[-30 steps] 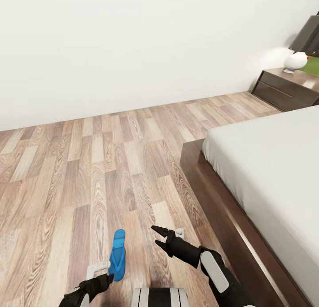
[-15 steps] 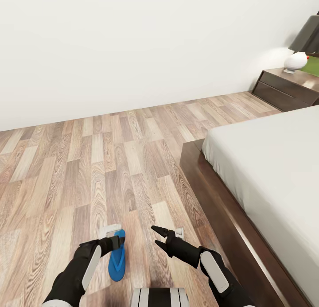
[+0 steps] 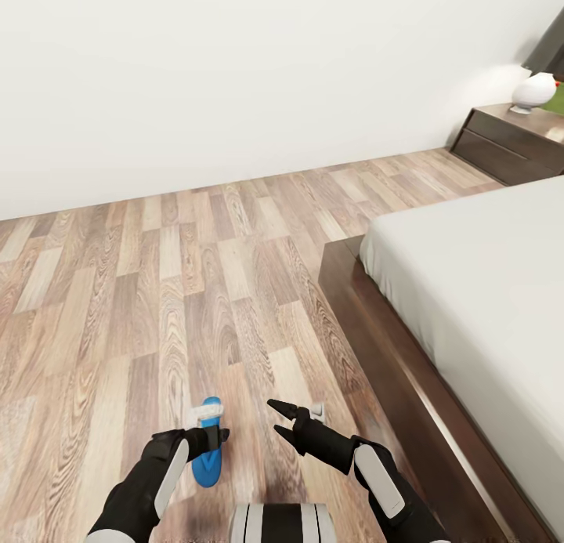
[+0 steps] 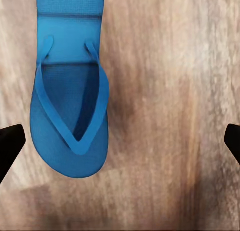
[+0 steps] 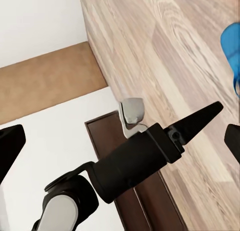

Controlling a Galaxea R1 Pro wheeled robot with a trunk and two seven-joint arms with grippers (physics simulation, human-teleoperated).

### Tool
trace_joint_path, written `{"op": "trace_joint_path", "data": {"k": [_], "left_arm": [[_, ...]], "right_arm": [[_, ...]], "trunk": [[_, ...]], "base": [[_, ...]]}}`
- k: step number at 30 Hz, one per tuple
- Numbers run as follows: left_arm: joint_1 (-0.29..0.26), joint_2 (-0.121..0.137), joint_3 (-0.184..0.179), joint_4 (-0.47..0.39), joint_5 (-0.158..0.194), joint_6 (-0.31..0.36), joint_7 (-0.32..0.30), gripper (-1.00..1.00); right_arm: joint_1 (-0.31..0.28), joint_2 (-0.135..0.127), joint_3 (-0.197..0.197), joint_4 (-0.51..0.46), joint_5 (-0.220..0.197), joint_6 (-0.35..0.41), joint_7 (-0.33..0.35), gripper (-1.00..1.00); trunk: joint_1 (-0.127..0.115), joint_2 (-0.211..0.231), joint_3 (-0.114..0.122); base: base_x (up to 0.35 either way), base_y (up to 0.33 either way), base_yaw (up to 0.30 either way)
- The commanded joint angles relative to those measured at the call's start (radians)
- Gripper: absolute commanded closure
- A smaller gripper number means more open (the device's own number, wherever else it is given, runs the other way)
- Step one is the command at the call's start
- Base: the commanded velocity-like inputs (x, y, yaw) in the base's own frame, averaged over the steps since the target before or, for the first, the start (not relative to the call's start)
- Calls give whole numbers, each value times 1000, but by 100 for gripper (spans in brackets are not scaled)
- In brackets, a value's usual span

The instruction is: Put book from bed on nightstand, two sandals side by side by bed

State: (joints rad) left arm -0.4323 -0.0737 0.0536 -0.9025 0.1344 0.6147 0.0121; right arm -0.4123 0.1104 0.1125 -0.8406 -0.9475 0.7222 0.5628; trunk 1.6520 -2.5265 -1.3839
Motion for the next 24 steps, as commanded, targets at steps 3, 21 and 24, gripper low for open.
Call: {"op": "trace_joint_path", "data": {"k": [3,21,24], "left_arm": [[0,-1,3,-1,8,5,2,-100],[0,-1,3,-1,8,4,2,-100],[0,0,3,-1,8,2,2,-100]], "right_arm": [[0,0,0,0,-4,5,0,-100],[0,0,0,0,-4,5,0,-100],[0,0,0,0,-4,5,0,-100]], "trunk": [[1,-1,-12],[8,-5,-74],[8,-5,-74]], "base": [[0,0,0],[0,0,0],[0,0,0]]}}
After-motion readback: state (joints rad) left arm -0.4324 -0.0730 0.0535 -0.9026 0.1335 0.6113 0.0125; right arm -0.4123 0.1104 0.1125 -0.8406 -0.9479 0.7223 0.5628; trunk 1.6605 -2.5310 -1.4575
